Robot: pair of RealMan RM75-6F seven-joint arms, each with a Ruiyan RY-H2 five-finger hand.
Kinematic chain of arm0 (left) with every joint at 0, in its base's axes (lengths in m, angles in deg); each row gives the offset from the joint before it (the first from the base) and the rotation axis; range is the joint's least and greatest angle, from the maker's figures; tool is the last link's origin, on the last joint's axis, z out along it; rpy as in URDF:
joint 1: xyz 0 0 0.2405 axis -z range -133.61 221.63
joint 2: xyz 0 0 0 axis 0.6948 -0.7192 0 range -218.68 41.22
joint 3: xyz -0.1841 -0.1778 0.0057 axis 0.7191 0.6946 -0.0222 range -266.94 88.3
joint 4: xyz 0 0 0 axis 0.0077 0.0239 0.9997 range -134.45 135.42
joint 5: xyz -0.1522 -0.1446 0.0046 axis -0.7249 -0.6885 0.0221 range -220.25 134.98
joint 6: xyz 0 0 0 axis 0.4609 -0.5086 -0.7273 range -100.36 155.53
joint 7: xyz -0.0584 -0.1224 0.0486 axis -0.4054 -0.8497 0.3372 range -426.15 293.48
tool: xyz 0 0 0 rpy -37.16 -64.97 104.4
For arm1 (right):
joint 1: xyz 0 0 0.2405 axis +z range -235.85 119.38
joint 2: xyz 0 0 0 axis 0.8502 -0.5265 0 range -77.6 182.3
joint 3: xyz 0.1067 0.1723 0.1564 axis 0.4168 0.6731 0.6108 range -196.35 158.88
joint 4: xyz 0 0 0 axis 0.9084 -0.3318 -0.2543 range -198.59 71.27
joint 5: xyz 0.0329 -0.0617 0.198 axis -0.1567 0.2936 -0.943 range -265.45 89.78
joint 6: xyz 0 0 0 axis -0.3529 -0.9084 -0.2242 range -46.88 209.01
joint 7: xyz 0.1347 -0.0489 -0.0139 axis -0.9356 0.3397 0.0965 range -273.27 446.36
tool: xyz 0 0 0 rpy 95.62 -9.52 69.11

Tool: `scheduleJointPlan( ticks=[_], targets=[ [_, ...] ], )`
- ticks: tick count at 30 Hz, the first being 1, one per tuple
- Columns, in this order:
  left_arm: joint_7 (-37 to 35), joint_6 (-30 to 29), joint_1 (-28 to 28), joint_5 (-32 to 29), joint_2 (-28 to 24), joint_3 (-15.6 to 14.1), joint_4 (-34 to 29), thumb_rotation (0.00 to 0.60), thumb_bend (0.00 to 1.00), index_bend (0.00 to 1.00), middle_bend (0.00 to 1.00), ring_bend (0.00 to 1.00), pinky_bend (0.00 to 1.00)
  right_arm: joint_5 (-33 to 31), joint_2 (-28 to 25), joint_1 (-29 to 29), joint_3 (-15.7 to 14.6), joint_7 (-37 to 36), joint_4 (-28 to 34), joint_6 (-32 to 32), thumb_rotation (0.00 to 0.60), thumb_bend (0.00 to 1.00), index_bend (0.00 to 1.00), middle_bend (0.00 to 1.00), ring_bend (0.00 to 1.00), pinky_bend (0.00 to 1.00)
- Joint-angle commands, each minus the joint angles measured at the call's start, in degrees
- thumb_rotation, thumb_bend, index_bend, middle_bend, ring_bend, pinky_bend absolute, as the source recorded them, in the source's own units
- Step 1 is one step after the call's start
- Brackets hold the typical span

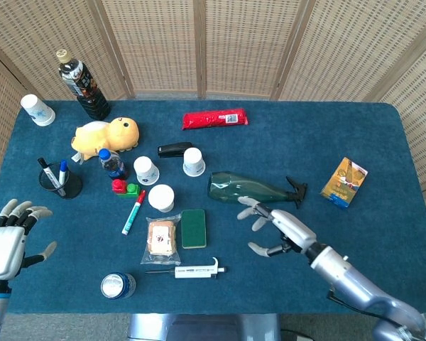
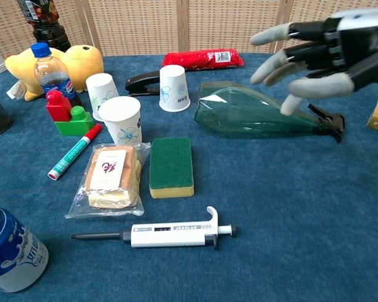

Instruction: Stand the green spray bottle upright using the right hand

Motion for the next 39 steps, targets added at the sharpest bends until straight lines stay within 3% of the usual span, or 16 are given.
scheduleJointPlan(
  ticks=[1, 9, 18, 31, 39],
  targets=[
    [-0.26, 0.13, 0.06, -0.31, 0.05, 0.06, 0.28, 0.6, 0.28, 0.31, 0.31, 0.18, 0.05, -6.0, 4.97, 3.69, 1.53, 4.37, -3.7, 4.22, 0.6, 0.41, 0.0, 0.26, 0.17, 0.37],
    [-1.29, 0.84, 0.53, -0.88, 0.17, 0.2, 1.4, 0.6, 0.28, 0.31, 0.31, 0.18, 0.05, -16.23, 13.53, 7.18, -0.14, 18.44, -7.52, 7.26, 0.6, 0.41, 0.0, 0.24, 0.14, 0.37],
    [-3.09, 0.88, 0.77, -0.62, 0.49, 0.16, 2.84, 0.6, 0.28, 0.31, 0.31, 0.18, 0.05, -26.91, 21.23, 9.22, -0.29, 30.93, -9.44, 4.24, 0.6, 0.43, 0.0, 0.2, 0.1, 0.35],
    [-5.11, -0.42, -0.01, -0.45, 0.3, -0.09, 4.27, 0.6, 0.28, 0.31, 0.31, 0.18, 0.05, -34.97, 28.33, 14.77, 4.87, 35.74, -24.1, 6.59, 0.6, 0.44, 0.0, 0.19, 0.09, 0.35],
    [-4.67, -0.38, 0.1, -0.72, 0.32, 0.06, 4.17, 0.6, 0.28, 0.31, 0.31, 0.18, 0.05, -42.09, 32.16, 18.17, 8.84, 37.16, -37.48, 8.01, 0.6, 0.43, 0.0, 0.18, 0.09, 0.34]
  ],
)
